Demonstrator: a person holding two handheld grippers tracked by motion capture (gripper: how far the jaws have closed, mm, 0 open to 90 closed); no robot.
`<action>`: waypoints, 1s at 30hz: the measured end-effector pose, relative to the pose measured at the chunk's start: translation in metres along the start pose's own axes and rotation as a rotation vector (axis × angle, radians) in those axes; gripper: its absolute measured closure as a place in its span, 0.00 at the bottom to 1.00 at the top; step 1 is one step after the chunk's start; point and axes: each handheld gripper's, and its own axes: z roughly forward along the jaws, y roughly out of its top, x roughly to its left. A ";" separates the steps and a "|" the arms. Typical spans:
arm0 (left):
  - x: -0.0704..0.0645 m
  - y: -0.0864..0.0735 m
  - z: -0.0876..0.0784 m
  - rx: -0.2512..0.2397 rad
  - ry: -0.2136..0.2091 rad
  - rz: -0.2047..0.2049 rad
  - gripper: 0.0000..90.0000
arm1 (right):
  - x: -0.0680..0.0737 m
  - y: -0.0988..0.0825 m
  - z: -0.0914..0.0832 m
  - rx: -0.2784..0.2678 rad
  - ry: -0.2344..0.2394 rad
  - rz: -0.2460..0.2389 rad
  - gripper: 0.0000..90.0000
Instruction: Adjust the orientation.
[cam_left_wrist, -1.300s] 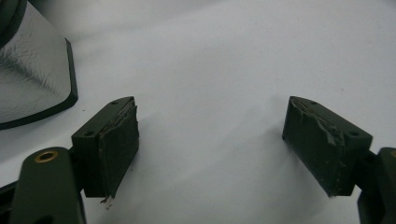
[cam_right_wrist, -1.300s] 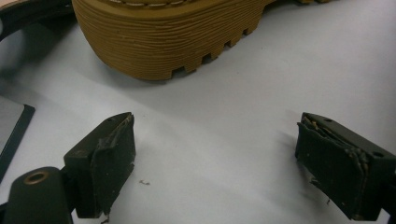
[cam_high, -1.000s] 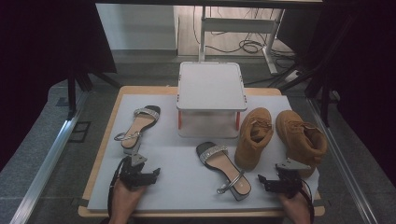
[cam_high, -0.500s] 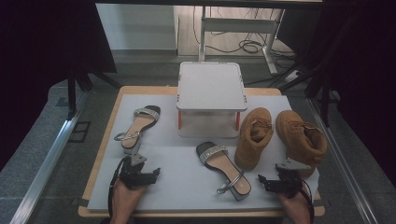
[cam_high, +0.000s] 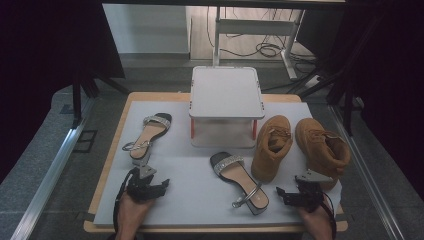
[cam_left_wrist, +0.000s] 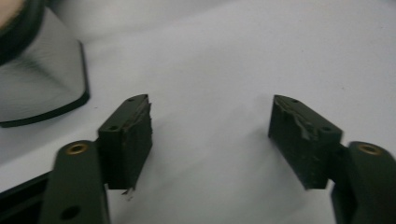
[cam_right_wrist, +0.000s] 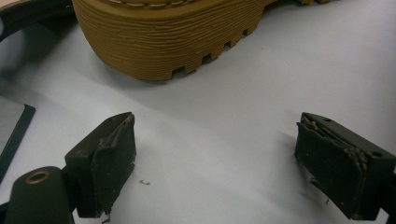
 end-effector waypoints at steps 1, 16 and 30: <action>0.002 -0.001 -0.004 -0.011 -0.001 -0.003 0.42 | 0.000 0.000 0.000 0.000 0.000 0.000 0.14; 0.017 -0.006 -0.017 -0.038 0.017 -0.038 0.80 | 0.000 0.000 0.000 0.000 0.000 0.000 0.14; 0.037 -0.009 -0.021 -0.064 0.107 -0.103 0.71 | 0.000 0.000 0.000 0.000 0.000 0.000 0.14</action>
